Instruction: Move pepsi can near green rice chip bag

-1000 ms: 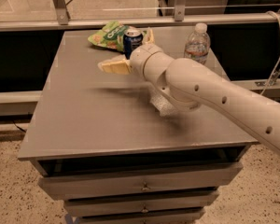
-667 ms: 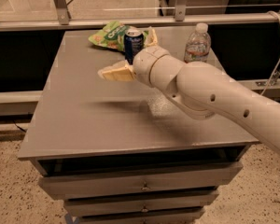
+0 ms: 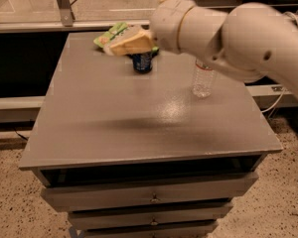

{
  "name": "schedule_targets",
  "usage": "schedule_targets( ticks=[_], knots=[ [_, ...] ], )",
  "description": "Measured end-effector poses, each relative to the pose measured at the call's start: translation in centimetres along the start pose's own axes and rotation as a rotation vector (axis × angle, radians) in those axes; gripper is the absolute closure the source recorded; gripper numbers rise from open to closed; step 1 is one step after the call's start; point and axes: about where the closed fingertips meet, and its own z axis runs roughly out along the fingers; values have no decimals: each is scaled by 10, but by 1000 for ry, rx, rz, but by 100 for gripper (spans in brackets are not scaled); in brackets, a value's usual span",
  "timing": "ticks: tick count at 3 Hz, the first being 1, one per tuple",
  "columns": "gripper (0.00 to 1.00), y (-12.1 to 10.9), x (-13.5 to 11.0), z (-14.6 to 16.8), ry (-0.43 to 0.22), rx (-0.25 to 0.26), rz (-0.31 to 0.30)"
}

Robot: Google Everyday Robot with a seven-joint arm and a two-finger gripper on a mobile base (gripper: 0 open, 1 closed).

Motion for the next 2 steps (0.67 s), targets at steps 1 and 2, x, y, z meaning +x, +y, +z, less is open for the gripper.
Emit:
schedule_targets(
  ticks=[1, 2],
  knots=[
    [0, -49, -38, -13, 25, -31, -111],
    [0, -120, -49, -69, 135, 26, -234]
  ],
)
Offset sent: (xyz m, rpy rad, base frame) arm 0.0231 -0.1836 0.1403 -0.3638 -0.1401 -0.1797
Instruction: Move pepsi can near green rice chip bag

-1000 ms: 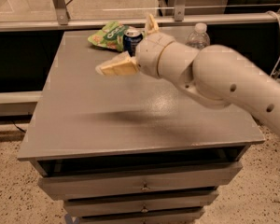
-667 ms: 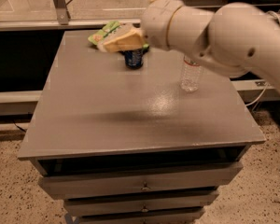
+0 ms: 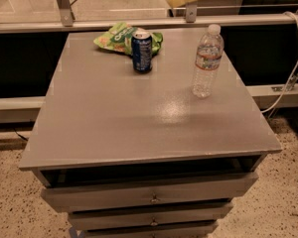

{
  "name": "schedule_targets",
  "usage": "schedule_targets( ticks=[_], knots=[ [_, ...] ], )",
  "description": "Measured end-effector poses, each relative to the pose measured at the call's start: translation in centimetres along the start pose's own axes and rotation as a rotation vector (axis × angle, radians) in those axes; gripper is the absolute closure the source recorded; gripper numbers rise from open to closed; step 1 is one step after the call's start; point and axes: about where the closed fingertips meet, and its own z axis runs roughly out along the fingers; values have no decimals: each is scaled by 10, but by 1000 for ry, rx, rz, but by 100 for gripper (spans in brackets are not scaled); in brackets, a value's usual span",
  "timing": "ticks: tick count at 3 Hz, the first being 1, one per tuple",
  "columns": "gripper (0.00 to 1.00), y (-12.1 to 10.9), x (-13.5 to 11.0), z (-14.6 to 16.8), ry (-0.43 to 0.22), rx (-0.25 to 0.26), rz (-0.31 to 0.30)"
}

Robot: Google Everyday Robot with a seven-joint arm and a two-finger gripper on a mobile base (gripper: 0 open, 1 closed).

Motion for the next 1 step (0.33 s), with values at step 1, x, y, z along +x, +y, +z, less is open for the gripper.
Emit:
schedule_targets(
  ticks=[1],
  knots=[
    [0, 5, -4, 4, -10, -3, 7]
  ],
)
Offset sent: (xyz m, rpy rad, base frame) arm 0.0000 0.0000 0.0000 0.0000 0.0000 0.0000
